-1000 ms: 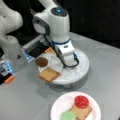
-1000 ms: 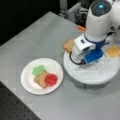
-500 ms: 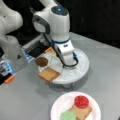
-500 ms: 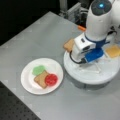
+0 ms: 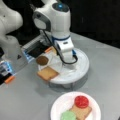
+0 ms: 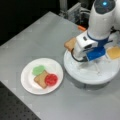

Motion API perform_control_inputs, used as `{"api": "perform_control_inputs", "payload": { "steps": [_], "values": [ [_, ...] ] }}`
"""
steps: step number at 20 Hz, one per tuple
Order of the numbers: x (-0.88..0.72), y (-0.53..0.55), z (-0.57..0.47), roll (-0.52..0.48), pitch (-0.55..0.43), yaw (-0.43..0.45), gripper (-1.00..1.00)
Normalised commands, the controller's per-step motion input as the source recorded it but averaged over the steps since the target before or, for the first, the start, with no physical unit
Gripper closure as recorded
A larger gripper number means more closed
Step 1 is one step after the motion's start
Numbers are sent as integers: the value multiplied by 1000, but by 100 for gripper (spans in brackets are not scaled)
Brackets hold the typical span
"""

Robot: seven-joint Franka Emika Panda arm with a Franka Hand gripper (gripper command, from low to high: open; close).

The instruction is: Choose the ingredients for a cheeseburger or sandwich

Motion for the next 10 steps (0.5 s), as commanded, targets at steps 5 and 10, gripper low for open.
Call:
{"api": "perform_control_inputs", "payload": {
  "steps": [5, 10],
  "values": [
    [-96, 72, 224, -102, 29, -162, -100],
    [17, -32, 247, -123, 68, -97, -100]
  ]
}}
